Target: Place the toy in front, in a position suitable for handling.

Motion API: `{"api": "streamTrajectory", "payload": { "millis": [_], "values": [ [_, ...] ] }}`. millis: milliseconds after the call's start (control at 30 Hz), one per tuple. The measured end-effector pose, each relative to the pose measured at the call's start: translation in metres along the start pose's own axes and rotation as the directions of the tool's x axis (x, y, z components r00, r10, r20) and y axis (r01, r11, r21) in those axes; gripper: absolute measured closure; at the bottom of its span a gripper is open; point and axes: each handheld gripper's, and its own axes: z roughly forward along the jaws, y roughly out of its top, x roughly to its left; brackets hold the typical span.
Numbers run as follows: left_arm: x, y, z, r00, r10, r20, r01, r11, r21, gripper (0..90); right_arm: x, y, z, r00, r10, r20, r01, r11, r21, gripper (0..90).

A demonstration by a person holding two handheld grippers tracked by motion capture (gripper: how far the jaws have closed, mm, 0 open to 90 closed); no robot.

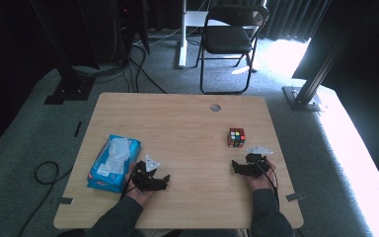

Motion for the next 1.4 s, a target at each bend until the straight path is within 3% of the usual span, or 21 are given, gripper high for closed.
{"api": "streamTrajectory", "payload": {
  "millis": [933,1000,1067,1200,1400],
  "values": [
    [0.000,0.000,0.000,1.0000,-0.001,0.000,0.001,1.0000,-0.001,18.5,0.004,0.010,0.006,0.9997,0.019,0.018,-0.020,0.999,0.045,11.3],
    [0.000,0.000,0.000,1.0000,-0.001,-0.001,0.001,1.0000,-0.001,18.5,0.005,0.014,0.006,0.9990,0.044,-0.005,-0.044,0.997,0.056,12.7],
    [0.000,0.000,0.000,1.0000,-0.002,-0.001,0.002,1.0000,-0.001,18.5,0.009,0.018,0.003,0.9977,0.063,-0.025,-0.063,0.998,0.024,12.6],
    [0.000,0.000,0.000,1.0000,-0.003,-0.002,0.003,1.0000,-0.001,18.5,0.016,0.028,0.002,0.9995,0.028,-0.013,-0.028,1.000,0.007,11.3],
    [0.000,-0.001,-0.001,0.9999,-0.008,-0.009,0.008,1.0000,-0.001,18.5,0.012,0.036,0.004,0.9994,0.034,-0.009,-0.034,0.999,-0.011,10.6]
  ]
}}
